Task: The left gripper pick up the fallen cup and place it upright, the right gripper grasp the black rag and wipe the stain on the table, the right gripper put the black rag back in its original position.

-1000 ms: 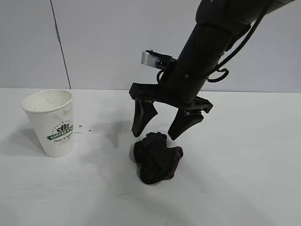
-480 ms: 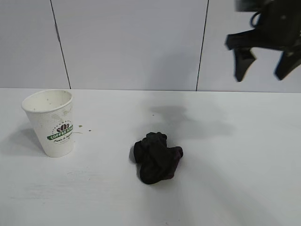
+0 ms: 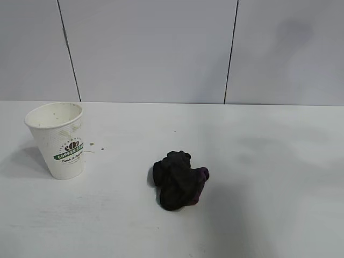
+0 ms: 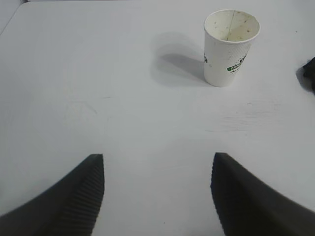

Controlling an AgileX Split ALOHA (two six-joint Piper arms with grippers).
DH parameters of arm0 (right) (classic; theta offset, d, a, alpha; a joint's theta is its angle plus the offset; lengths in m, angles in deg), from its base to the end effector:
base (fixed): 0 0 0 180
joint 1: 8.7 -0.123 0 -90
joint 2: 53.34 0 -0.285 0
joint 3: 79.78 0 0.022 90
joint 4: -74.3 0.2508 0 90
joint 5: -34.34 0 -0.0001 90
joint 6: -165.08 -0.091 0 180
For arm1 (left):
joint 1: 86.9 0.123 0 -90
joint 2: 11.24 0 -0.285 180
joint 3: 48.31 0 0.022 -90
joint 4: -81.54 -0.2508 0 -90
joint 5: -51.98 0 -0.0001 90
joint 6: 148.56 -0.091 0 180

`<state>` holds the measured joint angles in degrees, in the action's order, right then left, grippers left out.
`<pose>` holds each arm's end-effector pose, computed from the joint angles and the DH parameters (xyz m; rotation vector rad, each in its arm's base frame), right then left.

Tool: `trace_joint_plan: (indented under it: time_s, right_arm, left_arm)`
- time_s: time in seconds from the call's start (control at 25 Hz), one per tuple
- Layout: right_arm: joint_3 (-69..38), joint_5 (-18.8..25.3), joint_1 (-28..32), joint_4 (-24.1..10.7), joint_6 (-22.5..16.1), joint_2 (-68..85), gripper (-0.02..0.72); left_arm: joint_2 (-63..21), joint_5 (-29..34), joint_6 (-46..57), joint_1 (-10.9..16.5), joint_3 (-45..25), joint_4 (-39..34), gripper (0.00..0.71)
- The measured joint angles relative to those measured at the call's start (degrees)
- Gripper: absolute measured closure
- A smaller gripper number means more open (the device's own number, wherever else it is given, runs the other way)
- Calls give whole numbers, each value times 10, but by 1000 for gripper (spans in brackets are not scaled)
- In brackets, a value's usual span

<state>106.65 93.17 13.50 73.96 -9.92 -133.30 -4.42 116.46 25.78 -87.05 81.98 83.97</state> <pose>0.2329 -0.0956 0.4345 0.3464 2.2971 -0.2484 -0.0080 -0.0035 0.2666 0.1106 2.1083 0.0061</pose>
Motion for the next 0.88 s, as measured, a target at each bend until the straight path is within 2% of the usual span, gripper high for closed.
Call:
trace_joint_plan:
  time_s: [0.2, 0.32, 0.6, 0.72, 0.88]
  right_arm:
    - [0, 34, -12, 97, 59, 142, 135]
    - [0, 61, -22, 132, 88, 246, 135]
    - [-29, 121, -25, 137, 99, 450, 135]
    - [-95, 133, -34, 136, 92, 511, 135]
    - [-224, 135, -75, 117, 65, 581, 135]
  left_arm:
    - [0, 0, 0, 0, 0, 0, 254]
    - [0, 0, 0, 0, 0, 0, 254]
    - [0, 0, 0, 0, 0, 0, 254]
    - [0, 0, 0, 0, 0, 0, 254]
    - [0, 0, 0, 0, 0, 0, 254]
